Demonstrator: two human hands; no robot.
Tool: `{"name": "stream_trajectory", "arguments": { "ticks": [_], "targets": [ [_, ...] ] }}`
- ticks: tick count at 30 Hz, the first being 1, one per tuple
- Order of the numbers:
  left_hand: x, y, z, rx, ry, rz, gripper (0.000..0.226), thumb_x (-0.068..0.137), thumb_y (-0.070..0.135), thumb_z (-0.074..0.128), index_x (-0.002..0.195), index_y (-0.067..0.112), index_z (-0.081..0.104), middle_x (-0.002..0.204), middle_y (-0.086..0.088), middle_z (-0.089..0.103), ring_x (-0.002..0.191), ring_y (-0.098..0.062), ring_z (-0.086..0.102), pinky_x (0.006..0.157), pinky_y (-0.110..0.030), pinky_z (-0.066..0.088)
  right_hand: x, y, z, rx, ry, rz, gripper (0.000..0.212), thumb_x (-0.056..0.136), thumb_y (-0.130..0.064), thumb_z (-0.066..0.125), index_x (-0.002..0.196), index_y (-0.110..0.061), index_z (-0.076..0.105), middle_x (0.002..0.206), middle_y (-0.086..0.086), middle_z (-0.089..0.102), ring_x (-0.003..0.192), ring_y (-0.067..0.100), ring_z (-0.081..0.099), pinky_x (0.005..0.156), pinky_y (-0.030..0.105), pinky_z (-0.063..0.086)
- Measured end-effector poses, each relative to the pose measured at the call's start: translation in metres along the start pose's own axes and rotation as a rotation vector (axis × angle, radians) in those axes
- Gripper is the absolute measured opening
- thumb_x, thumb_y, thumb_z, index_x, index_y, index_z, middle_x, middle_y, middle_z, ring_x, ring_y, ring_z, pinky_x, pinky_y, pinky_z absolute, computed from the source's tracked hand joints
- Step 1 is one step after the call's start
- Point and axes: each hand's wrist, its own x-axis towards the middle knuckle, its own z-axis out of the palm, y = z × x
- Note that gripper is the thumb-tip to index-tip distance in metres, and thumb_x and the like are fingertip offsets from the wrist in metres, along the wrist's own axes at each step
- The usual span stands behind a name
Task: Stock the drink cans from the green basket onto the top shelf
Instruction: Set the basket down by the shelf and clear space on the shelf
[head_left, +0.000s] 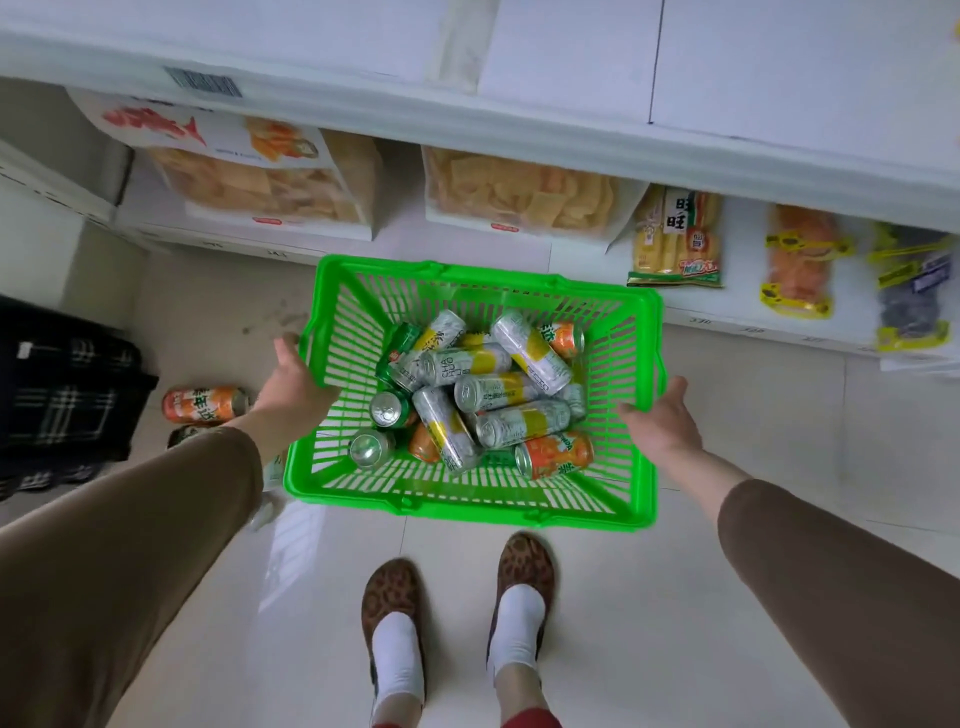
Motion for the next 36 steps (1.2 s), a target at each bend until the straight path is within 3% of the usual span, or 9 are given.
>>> {"name": "stream_trajectory", "arguments": {
  "ticks": [3, 6, 10, 13, 18, 23, 29, 32, 36],
  "targets": [
    [-0.003, -0.001, 0.002, -0.011, -0.024, -0.029, 0.076, 0.088, 0.013, 0.068, 0.144, 0.018, 0.017, 0.109, -0.016, 0.057, 0.075, -0.027, 0.06, 0.068, -0.04, 0.052, 0.0, -0.001, 0.002, 0.013, 0.013, -0.011, 0.057, 0.098, -0.029, 0.062, 0.141, -0.009, 0.03, 0.128, 0.011, 0.056, 0.1, 0.031, 0.057, 0.081, 0.037, 0.044],
    [-0.009, 0.002, 0.005, 0.032, 0.029, -0.021, 0.087, 0.085, 0.026, 0.071, 0.151, 0.019, 0.013, 0.129, -0.016, 0.048, 0.1, -0.033, 0.057, 0.089, -0.046, 0.049, -0.001, -0.003, 0.01, -0.101, 0.157, -0.132, 0.084, 0.093, -0.025, 0.068, 0.159, -0.011, 0.018, 0.156, 0.017, 0.035, 0.142, 0.037, 0.035, 0.116, 0.043, 0.031],
    [-0.021, 0.005, 0.024, 0.269, 0.275, 0.374, 0.087, 0.082, 0.027, 0.07, 0.152, 0.017, 0.019, 0.151, -0.013, 0.03, 0.135, -0.034, 0.031, 0.115, -0.049, 0.029, -0.018, -0.022, 0.038, -0.279, 0.357, -0.666, 0.066, 0.086, -0.014, 0.067, 0.147, -0.01, 0.043, 0.15, 0.011, 0.043, 0.138, 0.032, 0.037, 0.119, 0.044, 0.031],
    [-0.034, 0.011, 0.049, 0.326, 0.195, 0.526, 0.082, 0.082, 0.027, 0.069, 0.15, 0.019, 0.024, 0.155, -0.007, 0.025, 0.142, -0.029, 0.024, 0.12, -0.046, 0.023, -0.027, -0.036, 0.07, -0.36, 0.244, -0.853, 0.056, 0.087, -0.016, 0.065, 0.141, -0.015, 0.048, 0.14, 0.004, 0.049, 0.132, 0.025, 0.043, 0.117, 0.042, 0.036],
    [-0.045, 0.011, 0.091, 0.372, -0.009, 0.496, 0.074, 0.086, 0.031, 0.064, 0.15, 0.026, 0.027, 0.155, -0.006, 0.024, 0.145, -0.028, 0.019, 0.122, -0.044, 0.018, -0.014, -0.034, 0.118, -0.645, -0.066, -0.754, 0.064, 0.085, -0.019, 0.075, 0.14, -0.017, 0.042, 0.141, 0.004, 0.044, 0.134, 0.026, 0.038, 0.116, 0.044, 0.036],
    [-0.041, 0.008, 0.114, 0.382, -0.094, 0.469, 0.066, 0.086, 0.032, 0.061, 0.145, 0.026, 0.032, 0.151, -0.006, 0.026, 0.138, -0.029, 0.024, 0.111, -0.045, 0.035, -0.001, -0.025, 0.143, -0.758, 0.012, -0.707, 0.054, 0.084, -0.002, 0.067, 0.132, -0.014, 0.045, 0.135, 0.008, 0.045, 0.127, 0.028, 0.041, 0.104, 0.041, 0.046],
    [-0.045, 0.002, 0.123, 0.33, -0.131, 0.406, 0.065, 0.089, 0.03, 0.059, 0.148, 0.027, 0.031, 0.154, -0.006, 0.024, 0.142, -0.027, 0.021, 0.113, -0.044, 0.03, 0.007, -0.032, 0.151, -0.843, 0.079, -0.717, 0.056, 0.084, -0.028, 0.078, 0.131, -0.022, 0.048, 0.13, 0.004, 0.05, 0.124, 0.027, 0.043, 0.1, 0.042, 0.045],
    [-0.055, 0.002, 0.116, 0.325, -0.138, 0.413, 0.063, 0.09, 0.031, 0.06, 0.146, 0.025, 0.034, 0.149, -0.005, 0.029, 0.139, -0.026, 0.026, 0.113, -0.042, 0.029, -0.002, -0.037, 0.133, -0.722, 0.03, -0.734, 0.06, 0.085, -0.041, 0.076, 0.134, -0.022, 0.048, 0.134, 0.004, 0.051, 0.129, 0.027, 0.042, 0.102, 0.042, 0.045],
    [-0.083, 0.014, 0.077, 0.28, -0.114, 0.399, 0.063, 0.085, 0.034, 0.062, 0.143, 0.024, 0.038, 0.142, -0.005, 0.035, 0.132, -0.027, 0.033, 0.109, -0.045, 0.036, -0.053, -0.067, 0.098, -0.216, -0.009, -0.619, 0.062, 0.081, -0.043, 0.079, 0.133, -0.025, 0.051, 0.131, 0.002, 0.063, 0.123, 0.028, 0.058, 0.097, 0.041, 0.051]
  ]
}}
